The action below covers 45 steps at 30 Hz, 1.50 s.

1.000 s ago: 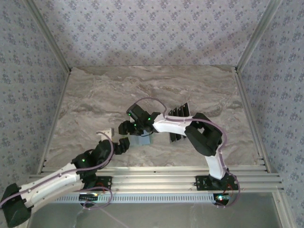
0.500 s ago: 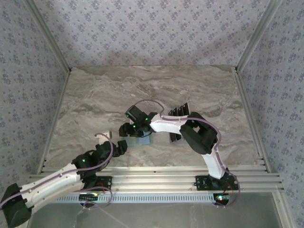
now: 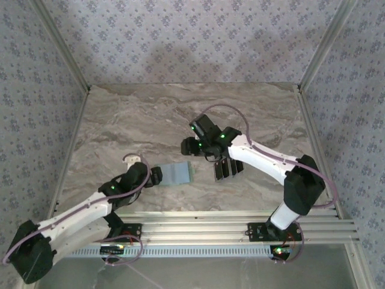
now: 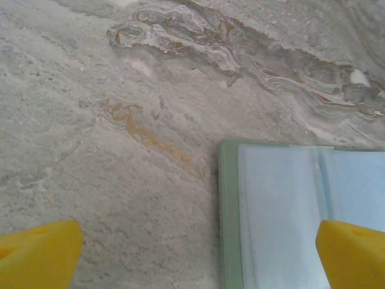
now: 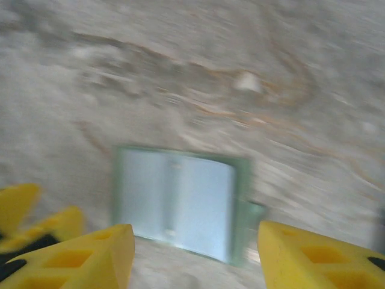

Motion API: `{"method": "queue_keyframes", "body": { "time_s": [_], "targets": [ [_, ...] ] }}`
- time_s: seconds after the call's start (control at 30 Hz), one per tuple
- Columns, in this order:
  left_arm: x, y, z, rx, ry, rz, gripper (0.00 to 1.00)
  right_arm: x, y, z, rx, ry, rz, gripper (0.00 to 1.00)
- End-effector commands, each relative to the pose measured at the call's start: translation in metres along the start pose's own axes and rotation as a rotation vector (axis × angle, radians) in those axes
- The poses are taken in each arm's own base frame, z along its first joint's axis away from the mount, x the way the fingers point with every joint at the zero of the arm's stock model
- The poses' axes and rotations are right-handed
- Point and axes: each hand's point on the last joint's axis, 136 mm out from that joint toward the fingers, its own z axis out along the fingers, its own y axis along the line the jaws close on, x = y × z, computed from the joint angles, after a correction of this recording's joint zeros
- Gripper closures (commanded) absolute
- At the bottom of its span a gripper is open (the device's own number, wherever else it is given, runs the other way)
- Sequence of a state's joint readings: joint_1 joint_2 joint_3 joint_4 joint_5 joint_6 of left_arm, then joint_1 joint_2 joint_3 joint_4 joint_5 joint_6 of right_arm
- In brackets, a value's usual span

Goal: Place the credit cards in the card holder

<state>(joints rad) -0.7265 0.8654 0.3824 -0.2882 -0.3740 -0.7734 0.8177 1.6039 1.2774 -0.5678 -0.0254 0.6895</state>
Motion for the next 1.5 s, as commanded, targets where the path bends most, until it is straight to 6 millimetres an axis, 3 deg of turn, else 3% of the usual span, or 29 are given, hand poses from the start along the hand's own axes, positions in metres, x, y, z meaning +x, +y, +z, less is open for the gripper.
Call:
{"method": "queue_keyframes", "body": {
  "time_s": [0.0,0.1,0.13,0.3,0.4,0.73,1.23,1.47],
  "targets": [
    [-0.021,-0.021,0.002,0.035,0.016,0.042,0.00,0.032,-0.067,-0.012,0.298,0.066,-0.062,0.42],
    [-0.031,-0.025,0.007,0.014,0.030,0.062,0.00,0.040,-0.085,-0.020,0.379,0.073,-0.068,0.44],
    [-0.034,-0.026,0.008,0.010,0.031,0.066,0.00,0.051,-0.097,-0.019,0.415,0.094,-0.066,0.46],
    [-0.043,-0.029,0.010,0.002,0.029,0.066,0.00,0.068,-0.116,-0.018,0.498,0.126,-0.070,0.58],
    [-0.043,-0.029,0.011,0.000,0.031,0.072,0.00,0.074,-0.123,-0.014,0.523,0.154,-0.074,0.60],
    [-0.037,-0.029,0.017,0.009,0.044,0.069,0.00,0.070,-0.125,-0.001,0.558,0.186,-0.098,0.67],
    [-0.034,-0.032,0.023,0.013,0.057,0.073,0.00,0.068,-0.125,0.015,0.522,0.214,-0.073,0.68],
    [-0.033,-0.031,0.022,0.014,0.058,0.066,0.00,0.070,-0.130,0.016,0.586,0.227,-0.115,0.68]
  ]
}}
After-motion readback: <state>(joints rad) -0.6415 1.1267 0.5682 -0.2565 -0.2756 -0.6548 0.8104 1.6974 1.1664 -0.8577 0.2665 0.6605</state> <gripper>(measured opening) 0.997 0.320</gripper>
